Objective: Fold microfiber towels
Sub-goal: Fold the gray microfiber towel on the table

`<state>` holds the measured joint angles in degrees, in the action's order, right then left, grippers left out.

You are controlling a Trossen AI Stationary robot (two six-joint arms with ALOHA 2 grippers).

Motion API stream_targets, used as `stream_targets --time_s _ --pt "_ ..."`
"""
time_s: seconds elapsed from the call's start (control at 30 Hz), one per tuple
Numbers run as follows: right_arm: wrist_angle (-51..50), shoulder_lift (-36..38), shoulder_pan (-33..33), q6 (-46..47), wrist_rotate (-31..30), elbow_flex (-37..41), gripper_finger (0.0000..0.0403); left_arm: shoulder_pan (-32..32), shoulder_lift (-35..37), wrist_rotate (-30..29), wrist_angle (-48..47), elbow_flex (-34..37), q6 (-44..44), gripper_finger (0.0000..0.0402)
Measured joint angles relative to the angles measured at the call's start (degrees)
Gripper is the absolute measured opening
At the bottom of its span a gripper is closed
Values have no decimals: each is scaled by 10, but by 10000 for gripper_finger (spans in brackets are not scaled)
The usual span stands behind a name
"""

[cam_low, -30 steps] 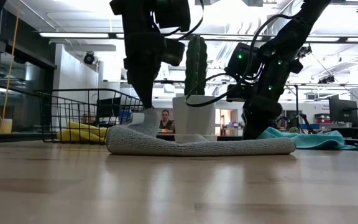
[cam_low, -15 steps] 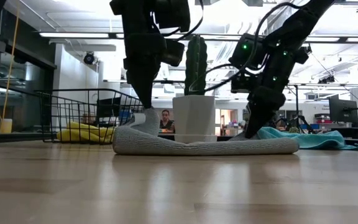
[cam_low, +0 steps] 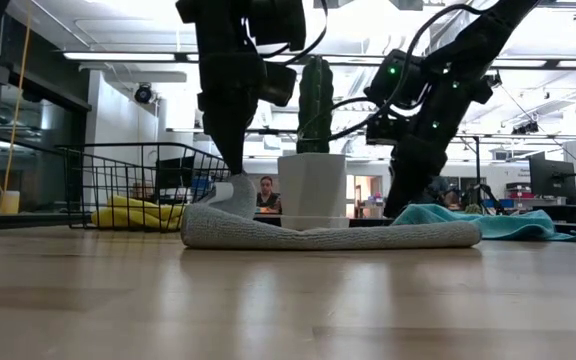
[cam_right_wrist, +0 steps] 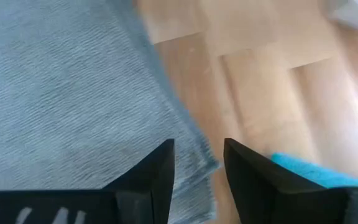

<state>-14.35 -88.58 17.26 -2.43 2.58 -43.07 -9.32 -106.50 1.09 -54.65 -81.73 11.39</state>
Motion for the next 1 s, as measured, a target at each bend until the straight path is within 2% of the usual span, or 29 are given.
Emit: stream_targets --time_s 0.1,0.3,0.7,0.9,1.0 --pt "11 -4 2 -4 -22 0 137 2 0 0 0 0 0 0" --pt "17 -27 26 -1 -15 0 138 7 0 8 1 0 5 0" --pt "-12 -29 41 27 50 0 138 10 0 17 2 0 6 0" --pt "-7 -29 41 42 52 0 138 10 0 18 2 0 7 0" --pt "2 -29 41 53 71 0 138 10 0 18 2 0 6 0"
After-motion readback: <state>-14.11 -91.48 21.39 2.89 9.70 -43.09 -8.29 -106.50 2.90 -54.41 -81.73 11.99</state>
